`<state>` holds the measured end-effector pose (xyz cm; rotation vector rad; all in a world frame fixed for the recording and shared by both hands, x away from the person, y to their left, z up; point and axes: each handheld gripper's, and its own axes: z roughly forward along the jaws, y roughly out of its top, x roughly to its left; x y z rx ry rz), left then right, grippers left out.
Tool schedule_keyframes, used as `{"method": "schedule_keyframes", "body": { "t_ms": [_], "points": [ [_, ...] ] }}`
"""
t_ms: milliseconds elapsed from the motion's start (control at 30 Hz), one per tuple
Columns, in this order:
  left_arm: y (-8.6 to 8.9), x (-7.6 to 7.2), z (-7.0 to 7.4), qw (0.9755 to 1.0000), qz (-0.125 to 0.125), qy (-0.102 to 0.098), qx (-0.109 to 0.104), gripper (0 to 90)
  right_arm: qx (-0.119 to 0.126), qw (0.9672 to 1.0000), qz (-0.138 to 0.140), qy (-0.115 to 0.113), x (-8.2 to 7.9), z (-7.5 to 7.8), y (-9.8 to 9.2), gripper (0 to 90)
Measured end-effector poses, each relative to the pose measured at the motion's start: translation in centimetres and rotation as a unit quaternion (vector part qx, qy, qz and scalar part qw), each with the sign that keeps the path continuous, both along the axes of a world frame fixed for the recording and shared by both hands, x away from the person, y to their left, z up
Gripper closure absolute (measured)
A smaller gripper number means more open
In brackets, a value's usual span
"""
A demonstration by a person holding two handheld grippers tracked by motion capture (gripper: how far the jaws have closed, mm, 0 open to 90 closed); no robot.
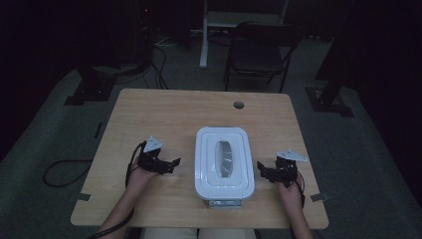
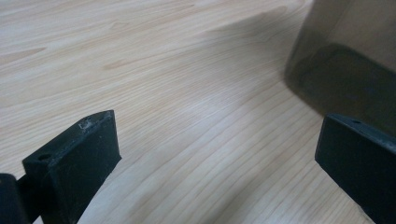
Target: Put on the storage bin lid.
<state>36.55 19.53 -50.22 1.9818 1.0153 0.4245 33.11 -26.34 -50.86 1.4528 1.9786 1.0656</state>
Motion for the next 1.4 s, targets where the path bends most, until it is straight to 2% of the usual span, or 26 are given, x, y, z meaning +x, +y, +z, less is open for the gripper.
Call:
{"method": "schedule_keyframes", "body": {
  "t_ms": [233, 367, 967, 1133, 1400],
  "points": [
    [1.6, -0.4, -0.1, 0.9999, 0.016, 0.005, 0.0, 0.6, 0.01, 0.9999, -0.014, -0.001, -0.5, 0.0, -0.8, 13.2],
    [2.4, -0.7, -0.2, 0.9997, 0.024, 0.008, 0.002, 0.6, -0.002, 0.9998, -0.021, -0.003, -0.9, 0.0, -1.2, 13.2],
    [6.2, -2.5, -0.7, 0.9973, 0.07, 0.022, 0.001, 0.6, -0.003, 0.9985, -0.055, 0.007, -2.6, -0.4, -3.1, 13.1],
    [6.9, -3.1, -0.8, 0.9959, 0.087, 0.023, 0.002, 0.6, -0.003, 0.9982, -0.059, 0.009, -3.0, -0.5, -3.6, 13.1],
    [8.8, -4.1, -1.0, 0.9909, 0.132, 0.026, 0.002, 0.6, -0.011, 0.9973, -0.072, 0.013, -3.4, -0.6, -4.2, 12.8]
  ]
}}
